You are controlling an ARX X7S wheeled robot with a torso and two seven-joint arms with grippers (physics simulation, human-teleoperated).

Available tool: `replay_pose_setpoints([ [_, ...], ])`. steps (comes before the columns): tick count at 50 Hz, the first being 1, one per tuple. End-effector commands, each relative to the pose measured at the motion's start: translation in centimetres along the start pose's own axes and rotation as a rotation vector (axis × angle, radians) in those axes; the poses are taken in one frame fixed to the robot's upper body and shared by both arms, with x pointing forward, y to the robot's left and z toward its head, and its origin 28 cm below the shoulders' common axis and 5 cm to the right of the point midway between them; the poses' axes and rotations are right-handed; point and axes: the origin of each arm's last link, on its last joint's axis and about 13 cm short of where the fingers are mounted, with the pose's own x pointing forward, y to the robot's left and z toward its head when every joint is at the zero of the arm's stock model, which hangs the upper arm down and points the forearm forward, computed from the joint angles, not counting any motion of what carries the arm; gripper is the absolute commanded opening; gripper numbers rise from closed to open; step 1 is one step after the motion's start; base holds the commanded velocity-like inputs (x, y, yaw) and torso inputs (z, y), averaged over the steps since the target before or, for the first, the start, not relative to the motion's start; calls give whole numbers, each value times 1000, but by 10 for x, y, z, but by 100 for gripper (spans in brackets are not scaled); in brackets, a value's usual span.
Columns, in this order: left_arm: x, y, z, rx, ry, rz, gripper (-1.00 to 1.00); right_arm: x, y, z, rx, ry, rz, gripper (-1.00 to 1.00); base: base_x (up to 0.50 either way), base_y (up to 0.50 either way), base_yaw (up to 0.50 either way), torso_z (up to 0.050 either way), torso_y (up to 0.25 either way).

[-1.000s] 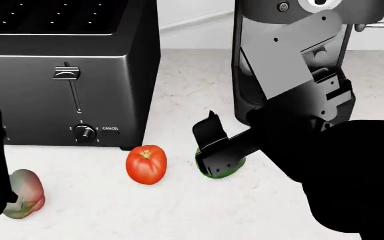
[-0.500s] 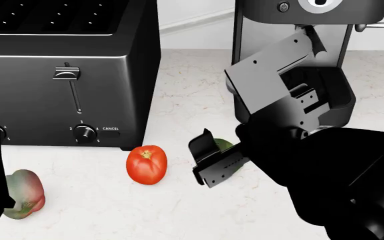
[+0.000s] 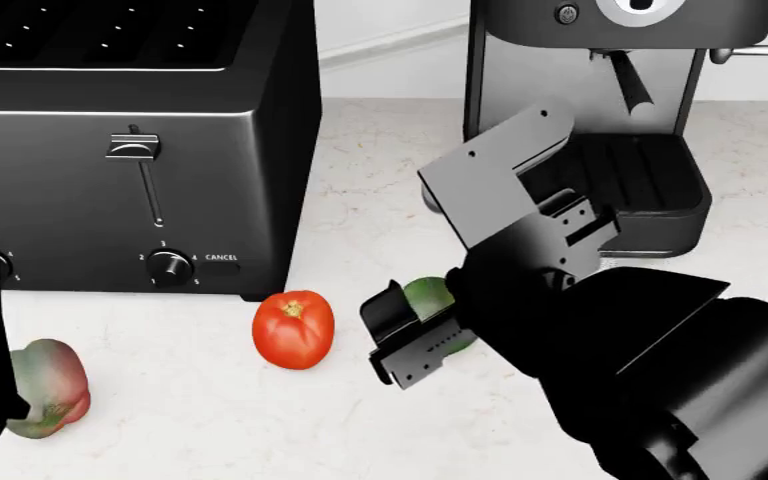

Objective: Place the avocado, onion, tomato and bell pepper on the cutting board.

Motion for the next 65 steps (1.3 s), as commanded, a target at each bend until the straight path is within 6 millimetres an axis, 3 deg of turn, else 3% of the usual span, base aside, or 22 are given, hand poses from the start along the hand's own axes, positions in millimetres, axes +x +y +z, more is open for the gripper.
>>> replay_pose_setpoints([
  [1, 0, 0, 1, -15, -8, 5, 100, 13, 4, -5, 2, -1, 26, 100, 0, 0, 0, 0, 0],
  [21, -5, 2, 3, -12, 4, 3, 100, 30, 4, -24, 26, 47, 11, 100, 0, 0, 0, 0, 0],
  [64, -9, 0, 7, -18, 11, -4, 100, 50, 13, -39, 2, 89, 75, 100, 0, 0, 0, 0, 0],
  [65, -10, 0, 7, -19, 11, -4, 100, 49, 14, -39, 3, 89, 78, -100, 0, 0, 0, 0, 0],
])
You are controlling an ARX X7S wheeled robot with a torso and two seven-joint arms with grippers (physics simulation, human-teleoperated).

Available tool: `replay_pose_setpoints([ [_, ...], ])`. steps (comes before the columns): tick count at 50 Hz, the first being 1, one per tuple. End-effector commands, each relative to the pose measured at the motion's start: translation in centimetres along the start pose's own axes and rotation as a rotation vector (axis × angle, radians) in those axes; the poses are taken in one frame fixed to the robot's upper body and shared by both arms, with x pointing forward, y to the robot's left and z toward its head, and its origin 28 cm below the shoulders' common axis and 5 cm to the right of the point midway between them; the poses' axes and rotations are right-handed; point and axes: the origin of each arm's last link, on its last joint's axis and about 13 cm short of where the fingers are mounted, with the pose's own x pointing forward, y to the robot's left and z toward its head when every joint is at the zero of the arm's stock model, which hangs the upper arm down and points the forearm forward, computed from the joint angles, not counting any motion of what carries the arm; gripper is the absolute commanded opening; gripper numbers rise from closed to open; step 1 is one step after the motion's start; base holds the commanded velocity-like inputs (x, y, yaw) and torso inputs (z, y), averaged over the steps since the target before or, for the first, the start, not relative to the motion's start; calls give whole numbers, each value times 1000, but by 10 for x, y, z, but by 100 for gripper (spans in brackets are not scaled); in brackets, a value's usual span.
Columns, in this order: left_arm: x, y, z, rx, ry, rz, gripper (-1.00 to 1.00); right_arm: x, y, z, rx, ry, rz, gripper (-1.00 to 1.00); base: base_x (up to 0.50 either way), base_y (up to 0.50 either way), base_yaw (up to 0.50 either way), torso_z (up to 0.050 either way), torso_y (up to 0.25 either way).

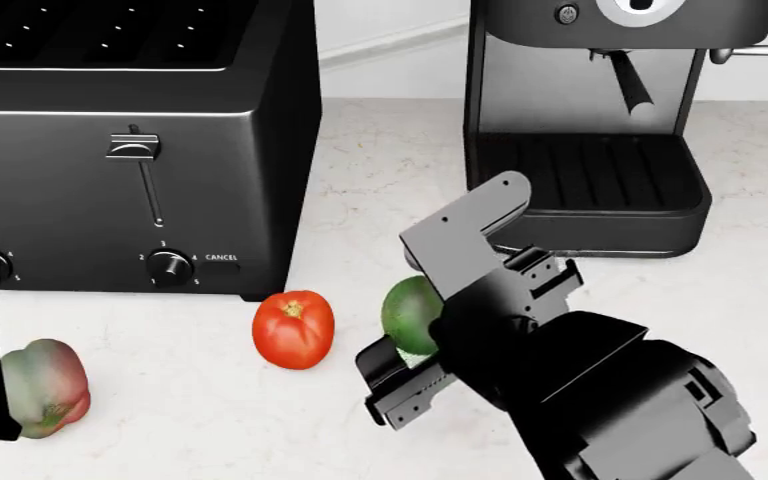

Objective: Place the avocado, onion, tomato and bell pepper on the cutting board.

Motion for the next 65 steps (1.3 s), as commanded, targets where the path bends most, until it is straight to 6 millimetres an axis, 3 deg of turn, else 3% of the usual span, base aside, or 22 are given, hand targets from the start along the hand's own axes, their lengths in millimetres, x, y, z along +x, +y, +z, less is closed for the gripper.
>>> replay_pose_setpoints([
  [1, -1, 0, 1, -13, -12, 7, 100, 3, 5, -2, 8, -2, 39, -100, 0, 0, 0, 0, 0],
  [17, -3, 0, 0, -18, -8, 12, 100, -5, 7, -1, 17, -24, 49, -100, 0, 0, 0, 0, 0],
  [23, -1, 0, 0, -21, -10, 14, 100, -38, -7, 33, 53, -150, -45, -100, 0, 0, 0, 0, 0],
  [32, 6, 1, -5, -25, -12, 11, 100, -113, 9, 59, -41, -281, -139, -100, 0, 0, 0, 0, 0],
  [36, 12, 2, -6, -21, -4, 9, 100, -134, 12, 63, -31, -323, -185, -100, 0, 0, 0, 0, 0],
  [45, 51, 3, -6, 55, 176, -103, 100, -162, 25, 50, 38, -383, -227, -100, 0, 0, 0, 0, 0],
  [48, 64, -4, 0, 79, 178, -183, 100, -167, 28, 44, 70, -398, -251, -100, 0, 0, 0, 0, 0],
  [54, 93, -19, -11, 119, 258, -277, 100, -173, 30, 31, 136, -419, -288, -100, 0, 0, 0, 0, 0],
  [65, 111, -45, -22, 121, 345, -389, 100, -173, 29, 20, 178, -421, -306, -100, 0, 0, 0, 0, 0],
])
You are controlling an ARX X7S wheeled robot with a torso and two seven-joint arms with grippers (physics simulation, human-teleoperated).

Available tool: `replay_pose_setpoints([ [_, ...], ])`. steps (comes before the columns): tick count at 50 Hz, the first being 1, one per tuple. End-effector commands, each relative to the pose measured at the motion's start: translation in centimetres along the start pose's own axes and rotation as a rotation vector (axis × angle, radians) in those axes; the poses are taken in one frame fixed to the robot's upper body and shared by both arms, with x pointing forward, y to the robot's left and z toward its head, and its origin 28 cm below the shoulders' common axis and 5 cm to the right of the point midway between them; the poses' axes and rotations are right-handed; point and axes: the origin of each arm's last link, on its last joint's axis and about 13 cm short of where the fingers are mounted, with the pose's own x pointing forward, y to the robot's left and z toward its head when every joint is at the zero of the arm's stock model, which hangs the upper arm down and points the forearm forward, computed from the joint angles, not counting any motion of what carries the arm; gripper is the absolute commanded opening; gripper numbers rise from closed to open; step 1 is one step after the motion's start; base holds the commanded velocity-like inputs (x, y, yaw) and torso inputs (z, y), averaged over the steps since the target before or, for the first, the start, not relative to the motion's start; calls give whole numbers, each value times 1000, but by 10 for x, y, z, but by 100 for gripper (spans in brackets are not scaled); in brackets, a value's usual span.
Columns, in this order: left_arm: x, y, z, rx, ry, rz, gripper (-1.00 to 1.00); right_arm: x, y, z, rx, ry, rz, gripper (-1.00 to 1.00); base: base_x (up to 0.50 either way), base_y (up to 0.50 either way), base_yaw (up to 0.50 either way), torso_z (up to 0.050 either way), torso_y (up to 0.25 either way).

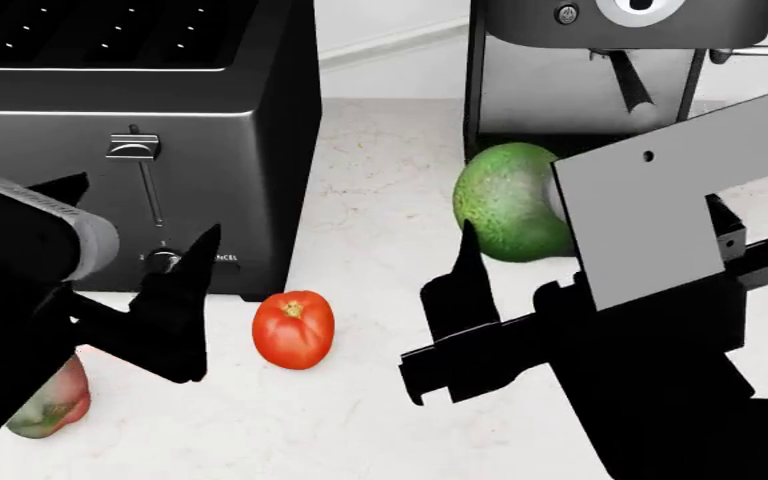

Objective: Place the avocado, onion, tomato and bell pepper on the cutting board.

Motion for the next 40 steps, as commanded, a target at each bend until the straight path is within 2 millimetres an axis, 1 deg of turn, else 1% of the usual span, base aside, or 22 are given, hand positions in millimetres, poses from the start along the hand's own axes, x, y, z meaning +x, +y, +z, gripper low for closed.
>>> replay_pose_setpoints([
  [1, 31, -17, 0, 34, 88, -118, 100, -10, -2, -6, 46, -42, -43, -100, 0, 0, 3, 0, 0],
  [9, 33, -29, -17, 32, 152, -148, 100, -17, -2, -8, 50, -39, -46, -100, 0, 0, 0, 0, 0],
  [13, 35, -32, -21, 30, 165, -155, 100, -20, -2, -7, 53, -39, -47, -100, 0, 0, 0, 0, 0],
  [19, 32, -40, -30, 30, 191, -177, 100, -23, -1, -8, 63, -35, -44, -100, 0, 0, 0, 0, 0],
  [30, 38, -41, -41, 26, 225, -165, 100, -26, 0, -8, 67, -31, -42, -100, 0, 0, 0, 0, 0],
  [40, 55, -35, -54, 19, 247, -103, 100, -28, 1, -8, 73, -26, -43, -100, 0, 0, 0, 0, 0],
])
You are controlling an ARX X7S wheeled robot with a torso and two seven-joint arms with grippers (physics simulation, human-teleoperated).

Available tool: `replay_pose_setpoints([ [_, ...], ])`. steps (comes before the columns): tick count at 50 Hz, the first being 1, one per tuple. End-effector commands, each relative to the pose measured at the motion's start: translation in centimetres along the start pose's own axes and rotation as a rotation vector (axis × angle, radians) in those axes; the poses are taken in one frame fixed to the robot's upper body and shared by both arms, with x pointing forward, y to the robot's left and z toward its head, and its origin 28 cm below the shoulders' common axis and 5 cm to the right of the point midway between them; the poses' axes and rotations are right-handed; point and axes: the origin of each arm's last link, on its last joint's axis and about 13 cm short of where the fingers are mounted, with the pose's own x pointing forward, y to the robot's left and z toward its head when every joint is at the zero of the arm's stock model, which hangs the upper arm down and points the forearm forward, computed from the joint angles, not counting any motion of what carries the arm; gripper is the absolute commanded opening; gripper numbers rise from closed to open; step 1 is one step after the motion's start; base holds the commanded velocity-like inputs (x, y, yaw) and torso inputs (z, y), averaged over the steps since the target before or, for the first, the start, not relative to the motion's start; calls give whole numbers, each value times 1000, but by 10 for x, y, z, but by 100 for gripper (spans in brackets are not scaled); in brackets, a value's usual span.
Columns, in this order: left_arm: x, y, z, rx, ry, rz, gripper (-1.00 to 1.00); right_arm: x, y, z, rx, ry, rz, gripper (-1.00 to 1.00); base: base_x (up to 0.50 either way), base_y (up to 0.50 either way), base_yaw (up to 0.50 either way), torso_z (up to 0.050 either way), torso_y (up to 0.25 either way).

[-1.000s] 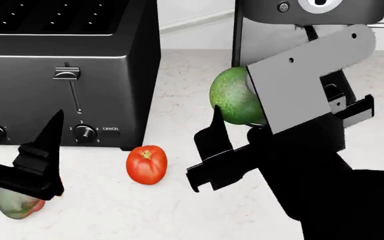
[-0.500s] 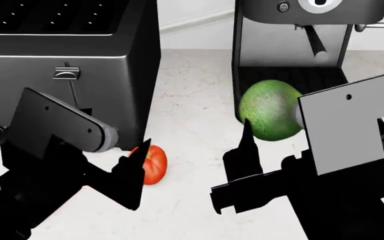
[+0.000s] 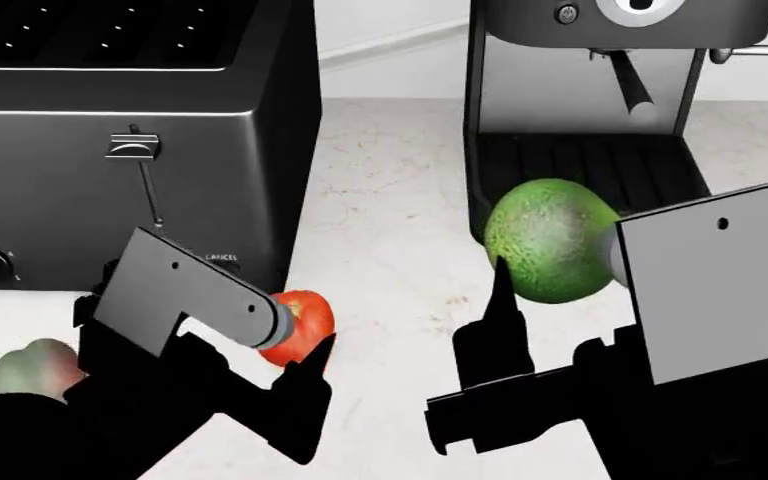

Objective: Place the avocado, onion, tomato and bell pepper on the cutting board.

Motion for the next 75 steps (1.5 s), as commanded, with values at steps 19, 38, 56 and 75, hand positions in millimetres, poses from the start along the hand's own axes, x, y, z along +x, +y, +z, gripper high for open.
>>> replay_pose_setpoints([
  [19, 34, -3, -22, -11, 59, 25, 100, -4, 0, 0, 27, -23, 0, -100, 0, 0, 0, 0, 0],
  [38, 55, -4, -41, -34, 114, 61, 100, -6, 1, -1, 37, -16, 4, -100, 0, 0, 0, 0, 0],
  [56, 63, -5, -45, -30, 126, 69, 100, -10, 2, -5, 47, -6, 3, -100, 0, 0, 0, 0, 0],
  [75, 63, -5, -40, -49, 100, 80, -100, -12, 2, -7, 57, 3, 5, -100, 0, 0, 0, 0, 0],
])
